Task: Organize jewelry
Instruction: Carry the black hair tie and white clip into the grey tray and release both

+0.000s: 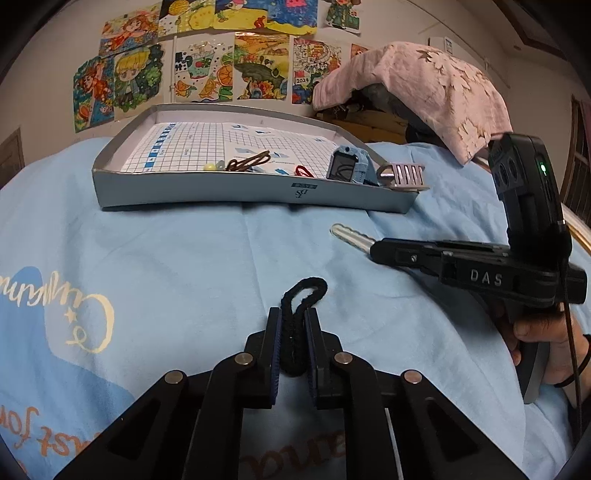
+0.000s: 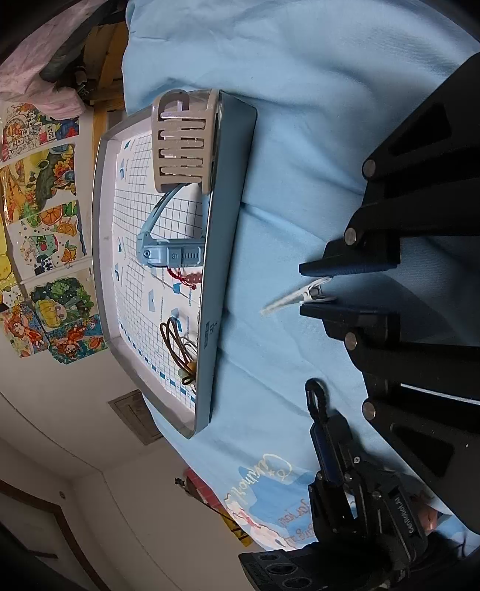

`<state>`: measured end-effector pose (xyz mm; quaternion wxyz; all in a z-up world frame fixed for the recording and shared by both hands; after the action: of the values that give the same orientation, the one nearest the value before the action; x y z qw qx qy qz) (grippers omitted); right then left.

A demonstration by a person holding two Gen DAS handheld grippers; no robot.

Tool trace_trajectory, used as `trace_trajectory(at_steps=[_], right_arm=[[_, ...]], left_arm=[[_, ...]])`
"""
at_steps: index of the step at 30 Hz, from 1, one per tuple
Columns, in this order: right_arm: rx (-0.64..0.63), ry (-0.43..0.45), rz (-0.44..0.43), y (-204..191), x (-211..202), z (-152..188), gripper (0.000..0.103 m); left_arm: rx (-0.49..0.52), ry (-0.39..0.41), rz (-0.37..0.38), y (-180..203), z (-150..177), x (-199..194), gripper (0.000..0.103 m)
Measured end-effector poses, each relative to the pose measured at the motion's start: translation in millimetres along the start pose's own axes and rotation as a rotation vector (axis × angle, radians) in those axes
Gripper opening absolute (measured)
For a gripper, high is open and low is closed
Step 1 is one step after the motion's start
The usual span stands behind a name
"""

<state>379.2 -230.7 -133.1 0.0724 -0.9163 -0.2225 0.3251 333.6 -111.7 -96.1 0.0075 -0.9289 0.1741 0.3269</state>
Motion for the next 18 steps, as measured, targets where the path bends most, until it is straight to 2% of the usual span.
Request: trace_trajectory(at_steps=[4, 8, 12, 18], right_arm=[[-0.040, 0.010, -0.010, -9.9, -1.2, -0.9, 0.012], [-0.057, 0.072, -0.024, -16.2, -13.0, -9.0, 0.012], [-0.063, 0.164, -0.015, -20.4, -28.9, -24.5, 0.012], [-0.069, 0.249, 0.047, -24.7, -26.9, -63.7, 0.012]], left_arm=[[-0.043, 0.025, 0.000, -6.2, -7.4, -6.1, 0.011], [-0.110, 0.108, -0.013, -17.6, -28.7, -23.4, 0.011], [-0.135, 0.189, -0.065, -33.7, -60.4, -32.6, 0.010], [-0.194, 0.249, -0.148, -64.3, -108.3, -15.0, 0.011]])
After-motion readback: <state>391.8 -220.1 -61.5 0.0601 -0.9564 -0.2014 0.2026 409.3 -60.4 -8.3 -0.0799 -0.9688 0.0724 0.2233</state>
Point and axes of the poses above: each gripper's, at about its wrist camera, not at the fingertips, and x roughly the way its jaws point, y to its right, z to its underside, the point moved 9 cm from there along x, roughly the way its jaws point, and after that the axes turned 4 degrees about -x, right-handed, at the moved point
